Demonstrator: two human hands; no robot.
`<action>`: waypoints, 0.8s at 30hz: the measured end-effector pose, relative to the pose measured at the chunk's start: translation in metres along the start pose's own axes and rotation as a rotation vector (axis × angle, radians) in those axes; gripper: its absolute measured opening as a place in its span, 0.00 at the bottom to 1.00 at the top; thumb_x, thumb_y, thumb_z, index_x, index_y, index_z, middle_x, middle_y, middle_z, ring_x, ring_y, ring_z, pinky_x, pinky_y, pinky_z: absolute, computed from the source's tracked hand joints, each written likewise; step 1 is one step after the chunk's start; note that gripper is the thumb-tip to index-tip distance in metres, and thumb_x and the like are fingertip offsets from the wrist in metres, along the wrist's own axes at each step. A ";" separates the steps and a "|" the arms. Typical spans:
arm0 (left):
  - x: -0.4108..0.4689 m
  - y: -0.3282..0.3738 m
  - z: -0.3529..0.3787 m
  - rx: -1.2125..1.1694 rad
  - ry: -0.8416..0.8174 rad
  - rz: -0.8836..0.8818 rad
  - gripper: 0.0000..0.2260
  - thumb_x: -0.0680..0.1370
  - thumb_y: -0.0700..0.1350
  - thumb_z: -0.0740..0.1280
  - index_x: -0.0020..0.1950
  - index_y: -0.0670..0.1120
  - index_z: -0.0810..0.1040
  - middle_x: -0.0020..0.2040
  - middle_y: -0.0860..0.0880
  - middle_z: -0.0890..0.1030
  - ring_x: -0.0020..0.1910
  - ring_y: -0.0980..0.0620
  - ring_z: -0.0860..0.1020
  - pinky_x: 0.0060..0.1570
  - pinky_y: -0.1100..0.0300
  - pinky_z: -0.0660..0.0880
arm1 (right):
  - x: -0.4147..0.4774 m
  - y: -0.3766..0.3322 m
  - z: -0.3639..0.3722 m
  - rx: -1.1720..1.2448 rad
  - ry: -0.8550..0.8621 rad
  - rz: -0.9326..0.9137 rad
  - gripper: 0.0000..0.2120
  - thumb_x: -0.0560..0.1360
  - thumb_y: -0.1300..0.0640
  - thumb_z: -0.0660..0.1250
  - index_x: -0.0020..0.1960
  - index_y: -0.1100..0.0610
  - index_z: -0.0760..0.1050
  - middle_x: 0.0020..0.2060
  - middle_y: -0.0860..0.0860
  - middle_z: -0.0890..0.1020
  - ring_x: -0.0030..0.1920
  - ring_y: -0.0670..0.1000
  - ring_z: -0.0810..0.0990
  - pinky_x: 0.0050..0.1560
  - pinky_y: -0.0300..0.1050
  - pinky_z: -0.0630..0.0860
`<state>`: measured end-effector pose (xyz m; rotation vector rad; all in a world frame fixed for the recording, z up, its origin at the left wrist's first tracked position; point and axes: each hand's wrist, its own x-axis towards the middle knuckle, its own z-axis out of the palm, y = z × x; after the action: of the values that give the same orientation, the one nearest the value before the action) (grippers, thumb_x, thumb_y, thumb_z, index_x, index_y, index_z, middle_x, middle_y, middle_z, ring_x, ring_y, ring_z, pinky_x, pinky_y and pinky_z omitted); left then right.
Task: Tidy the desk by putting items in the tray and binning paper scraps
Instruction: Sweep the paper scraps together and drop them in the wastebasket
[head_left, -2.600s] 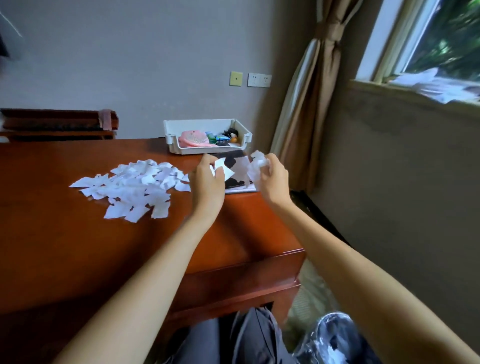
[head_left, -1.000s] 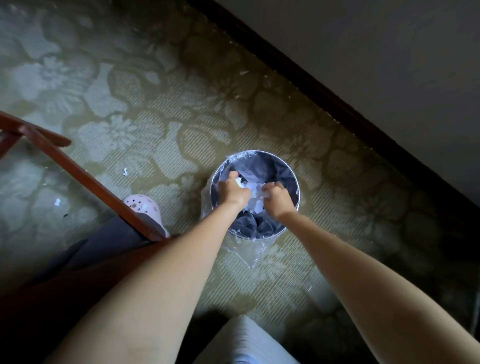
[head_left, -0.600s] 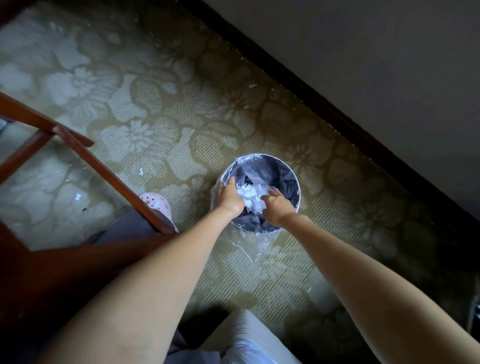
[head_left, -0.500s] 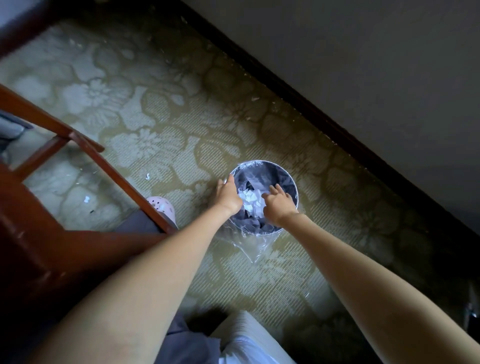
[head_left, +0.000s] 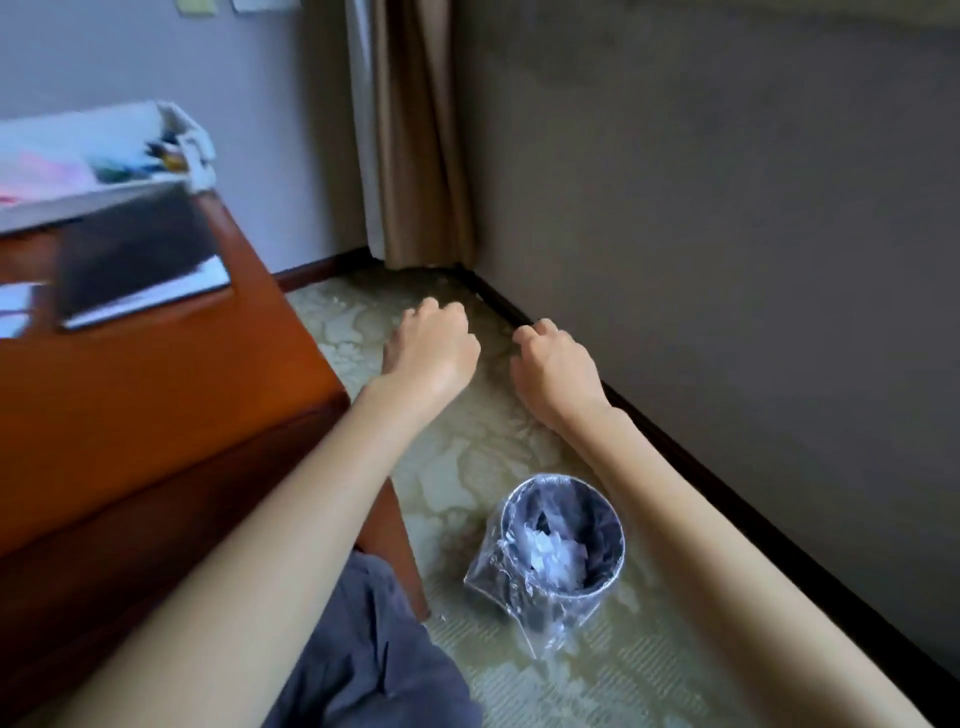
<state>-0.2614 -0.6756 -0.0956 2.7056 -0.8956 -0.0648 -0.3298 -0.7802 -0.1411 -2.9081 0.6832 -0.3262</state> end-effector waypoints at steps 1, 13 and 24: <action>-0.008 -0.013 -0.018 -0.018 0.043 -0.027 0.17 0.81 0.45 0.56 0.68 0.42 0.69 0.67 0.40 0.70 0.67 0.39 0.68 0.63 0.49 0.68 | 0.000 -0.018 -0.013 0.005 0.041 -0.035 0.14 0.77 0.62 0.56 0.61 0.61 0.71 0.56 0.59 0.74 0.55 0.63 0.75 0.50 0.51 0.71; -0.142 -0.212 -0.108 0.027 0.292 -0.500 0.17 0.81 0.42 0.54 0.69 0.42 0.68 0.68 0.38 0.69 0.68 0.39 0.66 0.66 0.48 0.65 | -0.029 -0.254 -0.011 0.142 0.105 -0.531 0.12 0.78 0.61 0.56 0.59 0.61 0.71 0.57 0.59 0.74 0.56 0.62 0.74 0.52 0.54 0.72; -0.163 -0.345 -0.111 -0.065 0.397 -0.674 0.25 0.81 0.38 0.54 0.77 0.42 0.51 0.78 0.42 0.46 0.77 0.43 0.41 0.75 0.49 0.47 | 0.003 -0.390 0.035 0.244 -0.135 -0.802 0.28 0.81 0.49 0.54 0.77 0.51 0.48 0.77 0.55 0.47 0.77 0.58 0.42 0.76 0.56 0.51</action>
<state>-0.1787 -0.2866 -0.0957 2.6867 0.1377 0.2870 -0.1537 -0.4327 -0.1038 -2.7797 -0.5355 -0.2557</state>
